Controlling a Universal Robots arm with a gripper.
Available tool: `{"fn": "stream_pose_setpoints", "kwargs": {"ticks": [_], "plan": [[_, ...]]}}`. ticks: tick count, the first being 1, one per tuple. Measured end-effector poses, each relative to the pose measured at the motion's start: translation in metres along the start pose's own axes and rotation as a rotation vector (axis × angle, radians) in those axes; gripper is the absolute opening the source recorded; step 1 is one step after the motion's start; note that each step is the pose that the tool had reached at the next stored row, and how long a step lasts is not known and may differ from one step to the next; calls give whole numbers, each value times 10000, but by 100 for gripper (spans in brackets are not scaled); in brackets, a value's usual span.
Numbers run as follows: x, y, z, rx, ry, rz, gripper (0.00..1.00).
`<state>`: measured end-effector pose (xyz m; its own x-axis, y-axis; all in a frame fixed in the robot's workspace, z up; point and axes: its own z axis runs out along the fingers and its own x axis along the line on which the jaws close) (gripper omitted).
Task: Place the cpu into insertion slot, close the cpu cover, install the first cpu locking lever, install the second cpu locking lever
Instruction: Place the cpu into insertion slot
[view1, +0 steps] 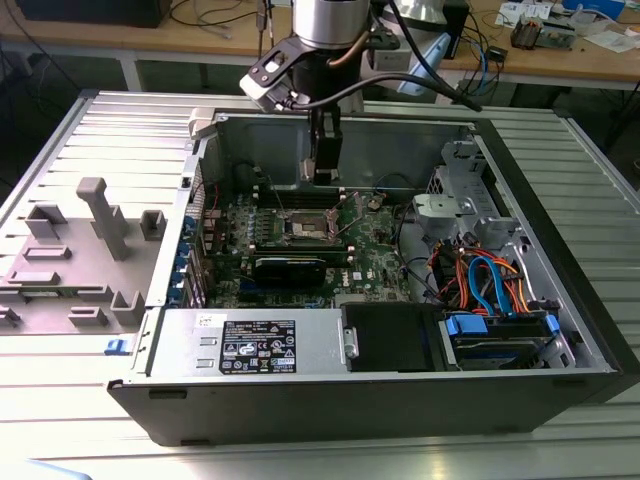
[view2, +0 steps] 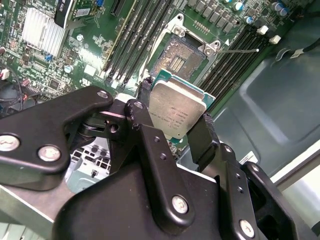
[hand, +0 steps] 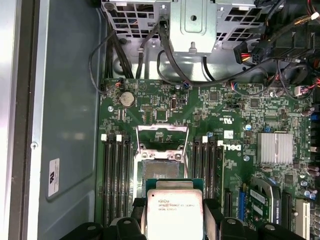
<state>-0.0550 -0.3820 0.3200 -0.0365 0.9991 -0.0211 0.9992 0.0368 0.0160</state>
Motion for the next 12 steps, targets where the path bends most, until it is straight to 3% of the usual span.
{"fn": "stream_pose_setpoints", "kwargs": {"ticks": [12], "plan": [[2, -39, 29, 0, 0, 0, 55]]}}
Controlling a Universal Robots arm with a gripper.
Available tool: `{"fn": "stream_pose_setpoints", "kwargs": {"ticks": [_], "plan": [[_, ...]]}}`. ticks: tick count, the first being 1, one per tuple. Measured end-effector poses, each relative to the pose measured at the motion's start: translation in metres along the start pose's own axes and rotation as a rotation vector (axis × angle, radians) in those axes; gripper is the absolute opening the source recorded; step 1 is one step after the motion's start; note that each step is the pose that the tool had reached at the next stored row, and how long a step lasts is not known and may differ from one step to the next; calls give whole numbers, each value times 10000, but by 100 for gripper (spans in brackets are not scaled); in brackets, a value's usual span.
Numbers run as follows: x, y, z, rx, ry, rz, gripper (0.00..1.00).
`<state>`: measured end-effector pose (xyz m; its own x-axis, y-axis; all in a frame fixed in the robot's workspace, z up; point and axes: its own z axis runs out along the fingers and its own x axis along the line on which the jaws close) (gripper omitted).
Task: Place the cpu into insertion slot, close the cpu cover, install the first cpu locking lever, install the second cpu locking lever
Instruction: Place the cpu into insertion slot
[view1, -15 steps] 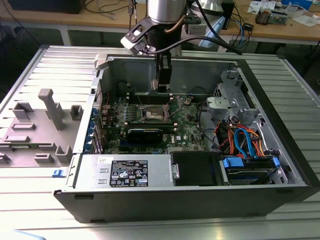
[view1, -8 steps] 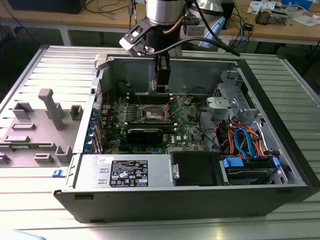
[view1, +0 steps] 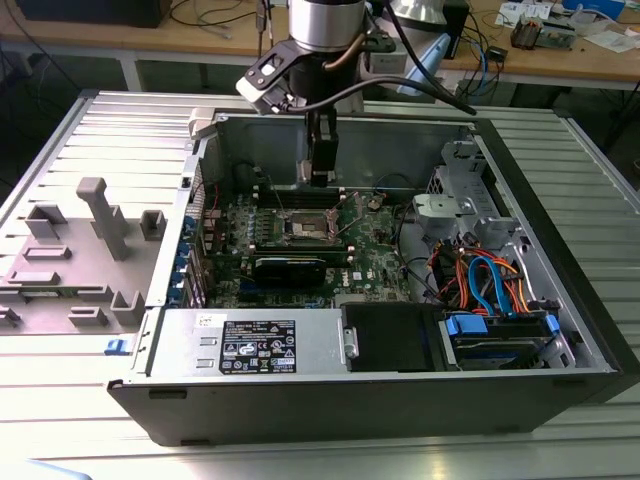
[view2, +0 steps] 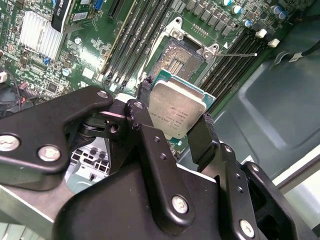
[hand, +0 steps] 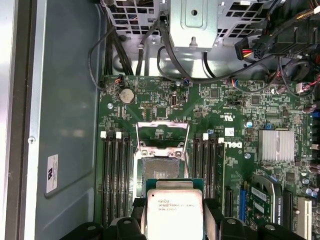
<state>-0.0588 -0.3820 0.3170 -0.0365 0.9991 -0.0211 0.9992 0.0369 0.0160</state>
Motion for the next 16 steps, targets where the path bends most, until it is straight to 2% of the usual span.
{"fn": "stream_pose_setpoints", "kwargs": {"ticks": [16], "plan": [[4, -75, 28, 1, -1, 1, 55]]}}
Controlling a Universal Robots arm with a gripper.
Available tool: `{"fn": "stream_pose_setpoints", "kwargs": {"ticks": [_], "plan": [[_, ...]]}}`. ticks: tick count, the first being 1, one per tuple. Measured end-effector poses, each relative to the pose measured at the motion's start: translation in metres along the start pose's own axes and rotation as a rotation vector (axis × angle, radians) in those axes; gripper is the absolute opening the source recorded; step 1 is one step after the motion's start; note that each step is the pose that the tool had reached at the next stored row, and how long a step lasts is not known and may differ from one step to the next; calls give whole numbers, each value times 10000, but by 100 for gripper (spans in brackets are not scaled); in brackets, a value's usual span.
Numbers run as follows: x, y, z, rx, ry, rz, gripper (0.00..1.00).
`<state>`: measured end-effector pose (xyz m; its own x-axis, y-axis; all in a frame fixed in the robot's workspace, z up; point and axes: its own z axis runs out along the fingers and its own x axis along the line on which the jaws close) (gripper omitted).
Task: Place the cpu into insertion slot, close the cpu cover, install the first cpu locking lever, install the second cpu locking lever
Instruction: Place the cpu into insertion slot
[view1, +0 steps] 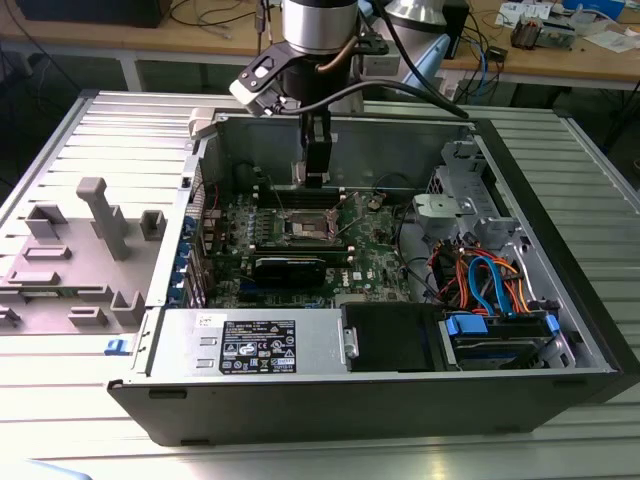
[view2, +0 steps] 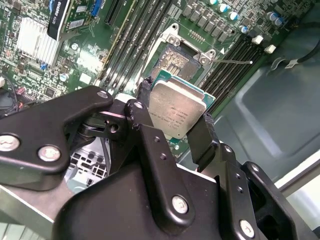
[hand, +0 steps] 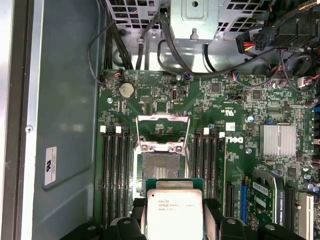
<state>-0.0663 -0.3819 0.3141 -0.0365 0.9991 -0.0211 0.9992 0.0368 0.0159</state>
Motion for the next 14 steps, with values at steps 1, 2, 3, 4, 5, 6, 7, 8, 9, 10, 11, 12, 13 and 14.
{"fn": "stream_pose_setpoints", "kwargs": {"ticks": [1, 2, 3, 4, 5, 6, 7, 8, 9, 10, 11, 12, 13, 14], "plan": [[1, -4, 2, -1, 1, 0, 55], [2, -7, 2, -1, 1, 0, 55], [3, -12, 4, -1, 1, 0, 55], [5, -17, 5, -1, 2, 0, 55], [6, -20, 6, -1, 0, 0, 55], [6, -23, 7, 0, 0, 0, 55], [7, -29, 10, -1, 0, 0, 55], [7, -34, 12, 0, 0, 0, 55], [7, -38, 13, -1, 1, 0, 55], [7, -42, 15, -1, 1, 0, 55], [8, -47, 17, 0, 0, 0, 55], [8, -52, 19, 0, 0, 0, 55], [8, -56, 20, 0, 0, 0, 55], [8, -60, 22, -1, 1, 0, 55]]}}
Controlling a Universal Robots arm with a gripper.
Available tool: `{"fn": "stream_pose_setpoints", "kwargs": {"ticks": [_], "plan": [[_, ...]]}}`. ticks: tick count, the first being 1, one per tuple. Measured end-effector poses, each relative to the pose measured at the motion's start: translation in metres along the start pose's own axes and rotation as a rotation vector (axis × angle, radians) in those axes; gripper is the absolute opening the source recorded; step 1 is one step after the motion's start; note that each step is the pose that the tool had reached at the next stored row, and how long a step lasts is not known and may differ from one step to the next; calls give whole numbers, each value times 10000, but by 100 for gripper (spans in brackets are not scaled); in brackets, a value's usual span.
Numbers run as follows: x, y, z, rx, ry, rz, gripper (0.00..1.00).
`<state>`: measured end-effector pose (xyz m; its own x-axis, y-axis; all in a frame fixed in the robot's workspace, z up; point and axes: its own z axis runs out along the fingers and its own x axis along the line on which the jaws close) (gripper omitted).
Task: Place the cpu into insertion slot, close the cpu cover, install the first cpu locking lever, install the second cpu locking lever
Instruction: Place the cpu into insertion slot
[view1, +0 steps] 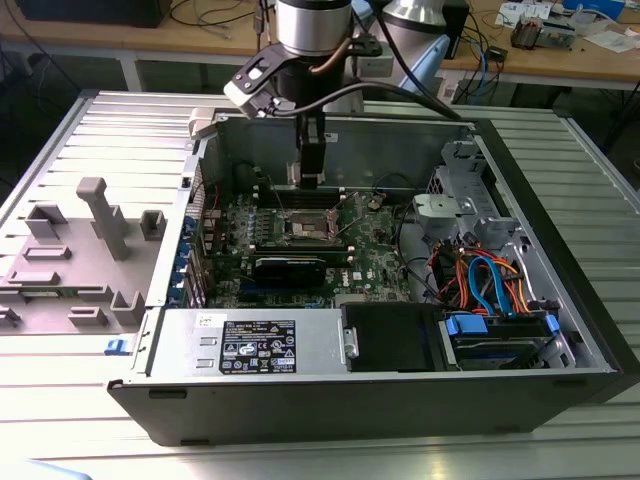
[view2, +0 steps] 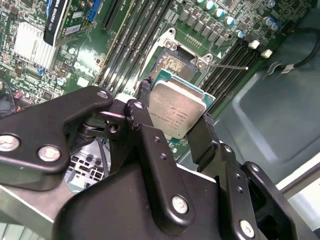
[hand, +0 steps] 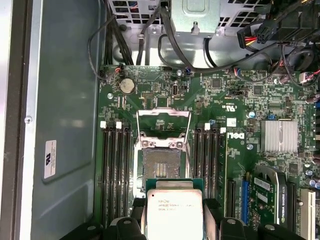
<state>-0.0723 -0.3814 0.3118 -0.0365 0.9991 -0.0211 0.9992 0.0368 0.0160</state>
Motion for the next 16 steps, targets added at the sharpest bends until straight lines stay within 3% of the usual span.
{"fn": "stream_pose_setpoints", "kwargs": {"ticks": [16], "plan": [[4, -92, 29, 0, 0, 1, 55]]}}
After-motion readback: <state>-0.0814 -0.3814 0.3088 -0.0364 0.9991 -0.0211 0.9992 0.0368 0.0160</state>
